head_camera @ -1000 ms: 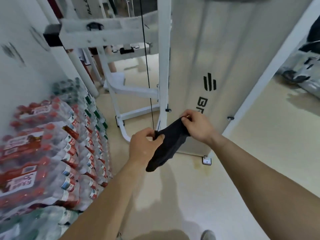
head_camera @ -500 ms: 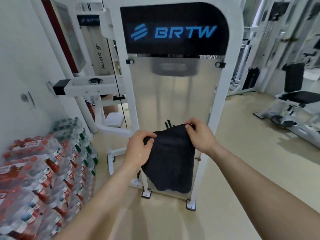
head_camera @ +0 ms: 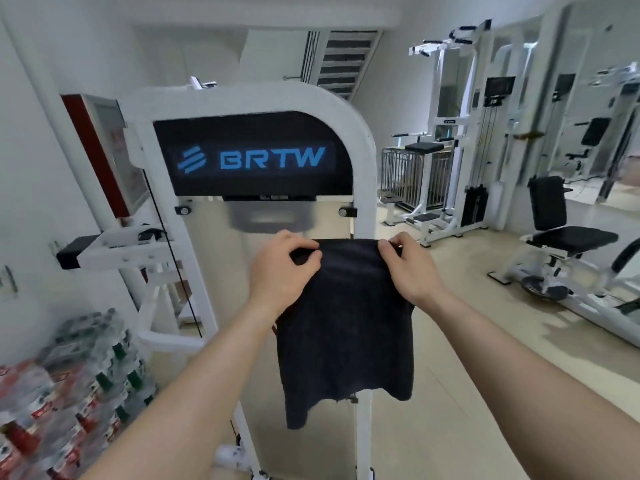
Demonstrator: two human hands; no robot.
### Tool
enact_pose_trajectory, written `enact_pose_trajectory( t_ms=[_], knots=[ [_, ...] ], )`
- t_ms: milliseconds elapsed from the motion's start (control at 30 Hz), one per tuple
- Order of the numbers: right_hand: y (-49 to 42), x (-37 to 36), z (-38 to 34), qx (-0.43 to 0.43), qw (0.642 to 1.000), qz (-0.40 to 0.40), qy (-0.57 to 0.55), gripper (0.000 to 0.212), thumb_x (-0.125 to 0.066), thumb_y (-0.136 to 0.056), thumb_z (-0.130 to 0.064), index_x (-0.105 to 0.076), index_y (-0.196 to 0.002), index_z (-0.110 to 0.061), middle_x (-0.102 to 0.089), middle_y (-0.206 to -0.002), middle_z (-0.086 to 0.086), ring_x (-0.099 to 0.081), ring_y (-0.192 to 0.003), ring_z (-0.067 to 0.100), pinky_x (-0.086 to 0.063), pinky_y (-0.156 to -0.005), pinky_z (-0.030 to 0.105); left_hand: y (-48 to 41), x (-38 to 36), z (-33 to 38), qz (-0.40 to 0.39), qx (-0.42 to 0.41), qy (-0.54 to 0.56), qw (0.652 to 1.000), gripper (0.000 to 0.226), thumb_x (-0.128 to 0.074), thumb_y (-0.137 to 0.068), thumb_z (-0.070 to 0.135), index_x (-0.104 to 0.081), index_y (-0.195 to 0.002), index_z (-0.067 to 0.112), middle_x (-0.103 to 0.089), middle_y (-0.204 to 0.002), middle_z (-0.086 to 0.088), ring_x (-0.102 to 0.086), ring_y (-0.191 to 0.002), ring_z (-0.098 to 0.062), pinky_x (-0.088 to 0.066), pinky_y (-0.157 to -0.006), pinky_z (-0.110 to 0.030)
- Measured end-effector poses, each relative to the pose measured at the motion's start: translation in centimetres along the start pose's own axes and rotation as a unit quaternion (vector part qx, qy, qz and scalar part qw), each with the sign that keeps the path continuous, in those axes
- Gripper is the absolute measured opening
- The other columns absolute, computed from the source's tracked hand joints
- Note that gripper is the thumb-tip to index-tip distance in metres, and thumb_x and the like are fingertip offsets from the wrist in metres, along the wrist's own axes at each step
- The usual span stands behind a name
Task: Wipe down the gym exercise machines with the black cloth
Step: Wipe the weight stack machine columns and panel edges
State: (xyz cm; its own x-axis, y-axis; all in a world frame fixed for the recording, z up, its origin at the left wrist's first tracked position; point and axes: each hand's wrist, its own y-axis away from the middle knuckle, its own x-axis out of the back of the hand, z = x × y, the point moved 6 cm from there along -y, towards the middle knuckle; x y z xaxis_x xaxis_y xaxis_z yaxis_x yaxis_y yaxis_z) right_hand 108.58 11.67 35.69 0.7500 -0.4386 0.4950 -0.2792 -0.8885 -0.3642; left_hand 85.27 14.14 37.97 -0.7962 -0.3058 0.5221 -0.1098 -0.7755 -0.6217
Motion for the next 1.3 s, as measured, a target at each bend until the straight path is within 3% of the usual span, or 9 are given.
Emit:
enact_pose_trajectory(
  t_ms=[267,533,700,867,1000,1033,1100,1200,1300],
  knots=[
    [-15.7,5.5,-4.4,0.115,0.986,0.120,0.033,0.034,-0.045,-0.104,-0.041,-0.052,-0.115,-0.011,-0.065,-0.102,0.010,-0.060,-0.093,0.030,-0.049,-0.082,0.043,-13.3,-1.7,6.2,0.183,-0.219,-0.147,0.947,0.052,-0.071,-0.079,0.065,-0.075,-0.111,0.024,-0.059,-0.105,0.008,-0.058,-0.088,-0.006,-0.052,-0.073,-0.028],
    [-29.5,7.3,-9.9,0.202,0.973,0.097,-0.051,0.021,-0.050,-0.103,-0.037,-0.051,-0.101,-0.016,-0.055,-0.092,-0.002,-0.049,-0.086,0.018,-0.029,-0.068,0.026,-24.4,-1.0,9.7,0.275,-0.163,-0.193,0.928,0.050,-0.066,-0.080,0.069,-0.073,-0.108,0.029,-0.058,-0.106,0.007,-0.055,-0.087,-0.005,-0.042,-0.067,-0.023],
    [-36.0,3.2,-12.6,0.261,0.962,0.019,-0.082,0.020,-0.052,-0.102,-0.037,-0.053,-0.101,-0.017,-0.055,-0.097,-0.001,-0.050,-0.088,0.017,-0.033,-0.072,0.027,-27.8,0.2,8.8,0.303,-0.054,-0.211,0.928,0.050,-0.060,-0.079,0.072,-0.070,-0.110,0.034,-0.050,-0.113,0.014,-0.054,-0.096,-0.003,-0.044,-0.079,-0.025],
    [-39.3,-1.6,-14.5,0.289,0.934,-0.096,-0.186,0.019,-0.059,-0.097,-0.034,-0.056,-0.081,-0.024,-0.057,-0.082,-0.011,-0.053,-0.083,0.011,-0.038,-0.071,0.024,-28.2,1.0,7.4,0.344,0.036,-0.174,0.922,0.022,-0.064,-0.083,0.058,-0.071,-0.090,0.039,-0.047,-0.113,0.014,-0.050,-0.106,-0.002,-0.044,-0.089,-0.024],
    [-40.7,-3.6,-14.8,0.298,0.909,-0.170,-0.236,0.023,-0.069,-0.089,-0.039,-0.058,-0.100,-0.022,-0.058,-0.093,-0.010,-0.056,-0.087,0.006,-0.042,-0.075,0.022,-27.1,0.2,9.8,0.443,0.040,-0.285,0.849,0.016,-0.067,-0.083,0.045,-0.071,-0.098,0.042,-0.043,-0.121,0.013,-0.042,-0.114,-0.012,-0.032,-0.095,-0.025],
    [-40.7,-3.3,-15.0,0.322,0.906,-0.151,-0.228,0.027,-0.069,-0.088,-0.040,-0.055,-0.103,-0.023,-0.056,-0.097,-0.007,-0.054,-0.085,0.005,-0.041,-0.073,0.020,-27.0,-0.3,10.8,0.456,0.012,-0.315,0.832,0.013,-0.068,-0.084,0.040,-0.071,-0.097,0.041,-0.045,-0.118,0.014,-0.044,-0.109,-0.011,-0.035,-0.093,-0.024],
    [-40.1,-2.0,-15.3,0.380,0.891,-0.085,-0.234,0.024,-0.069,-0.087,-0.036,-0.054,-0.101,-0.025,-0.056,-0.095,-0.005,-0.053,-0.081,0.006,-0.039,-0.070,0.019,-27.2,-1.7,11.8,0.430,-0.033,-0.295,0.853,0.009,-0.067,-0.089,0.027,-0.072,-0.095,0.031,-0.058,-0.105,0.015,-0.056,-0.096,-0.006,-0.047,-0.089,-0.025],
    [-38.5,-0.3,-15.2,0.427,0.864,-0.072,-0.256,0.010,-0.063,-0.093,-0.035,-0.063,-0.095,-0.026,-0.064,-0.079,-0.010,-0.058,-0.073,0.005,-0.040,-0.068,0.015,-26.3,-3.2,12.2,0.422,-0.006,-0.253,0.871,0.015,-0.057,-0.098,0.022,-0.071,-0.100,0.025,-0.068,-0.093,0.020,-0.063,-0.091,0.001,-0.052,-0.088,-0.026],
    [-36.8,0.6,-14.2,0.491,0.851,-0.054,-0.178,0.029,-0.049,-0.101,-0.036,-0.072,-0.103,-0.019,-0.071,-0.096,-0.002,-0.060,-0.086,0.015,-0.038,-0.075,0.026,-24.8,-5.4,12.2,0.426,0.038,-0.226,0.876,0.026,-0.048,-0.102,0.017,-0.068,-0.118,0.021,-0.066,-0.121,0.014,-0.057,-0.114,0.003,-0.045,-0.104,-0.022]
  ],
)
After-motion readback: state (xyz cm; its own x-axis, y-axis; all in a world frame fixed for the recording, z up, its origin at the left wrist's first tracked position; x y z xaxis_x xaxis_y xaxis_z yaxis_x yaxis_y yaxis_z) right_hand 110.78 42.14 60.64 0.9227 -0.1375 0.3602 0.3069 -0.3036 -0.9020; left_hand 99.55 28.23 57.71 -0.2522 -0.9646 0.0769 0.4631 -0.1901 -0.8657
